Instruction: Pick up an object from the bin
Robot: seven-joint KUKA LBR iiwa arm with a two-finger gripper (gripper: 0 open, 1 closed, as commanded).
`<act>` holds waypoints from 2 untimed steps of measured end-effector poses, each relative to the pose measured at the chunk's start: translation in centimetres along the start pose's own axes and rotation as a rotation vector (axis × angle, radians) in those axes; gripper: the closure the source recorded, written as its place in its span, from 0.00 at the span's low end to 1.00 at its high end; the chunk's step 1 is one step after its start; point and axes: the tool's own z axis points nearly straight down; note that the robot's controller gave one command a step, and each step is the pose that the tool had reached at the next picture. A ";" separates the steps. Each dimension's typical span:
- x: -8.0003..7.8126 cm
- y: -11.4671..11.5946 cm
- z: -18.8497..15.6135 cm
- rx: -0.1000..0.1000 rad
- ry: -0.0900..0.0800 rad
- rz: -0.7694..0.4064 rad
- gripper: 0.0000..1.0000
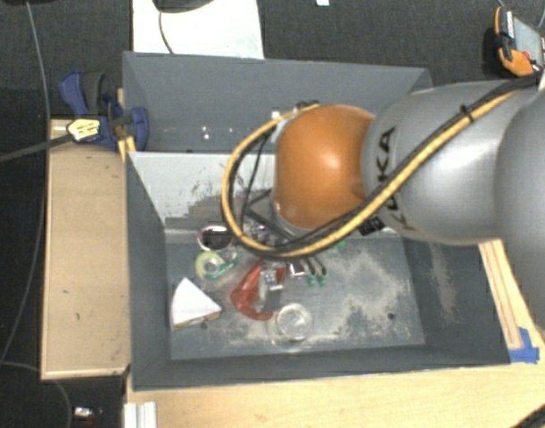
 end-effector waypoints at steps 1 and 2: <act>0.9 -0.6 -0.6 0.002 0.017 0.009 0.00; 0.5 -0.3 7.1 0.000 0.003 -0.044 0.00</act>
Offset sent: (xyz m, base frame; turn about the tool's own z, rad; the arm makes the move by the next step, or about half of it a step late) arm -0.0050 -0.0017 -0.0932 -0.0590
